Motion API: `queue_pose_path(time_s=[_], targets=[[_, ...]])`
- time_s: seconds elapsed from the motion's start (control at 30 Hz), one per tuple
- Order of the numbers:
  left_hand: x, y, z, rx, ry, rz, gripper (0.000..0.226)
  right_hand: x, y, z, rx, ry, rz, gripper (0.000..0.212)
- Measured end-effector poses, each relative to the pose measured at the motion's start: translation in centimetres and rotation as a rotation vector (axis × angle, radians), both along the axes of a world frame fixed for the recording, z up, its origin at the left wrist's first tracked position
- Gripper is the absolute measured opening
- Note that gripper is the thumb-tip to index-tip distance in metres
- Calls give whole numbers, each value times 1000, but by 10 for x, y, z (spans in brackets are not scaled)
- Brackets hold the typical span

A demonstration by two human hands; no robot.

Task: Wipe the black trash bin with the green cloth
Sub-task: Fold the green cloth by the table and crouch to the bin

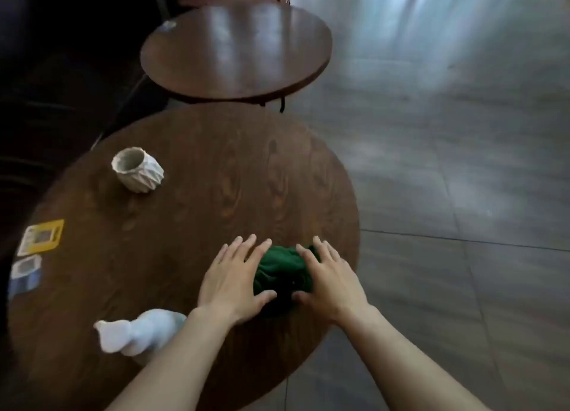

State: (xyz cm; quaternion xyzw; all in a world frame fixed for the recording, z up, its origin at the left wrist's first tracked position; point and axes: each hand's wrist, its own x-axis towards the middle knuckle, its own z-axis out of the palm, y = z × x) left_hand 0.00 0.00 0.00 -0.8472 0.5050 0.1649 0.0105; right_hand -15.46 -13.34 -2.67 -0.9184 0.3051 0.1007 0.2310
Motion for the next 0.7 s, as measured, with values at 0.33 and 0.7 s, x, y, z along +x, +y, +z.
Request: queue_pose_path(time_s=[0.33,0.7], targets=[[3,13,-66,-1,119,79,107,23,-4,-52,-94,-59,217,99],[-12,15,-5,-218,-3,86,47,15,17,7,-123,-192,166,52]])
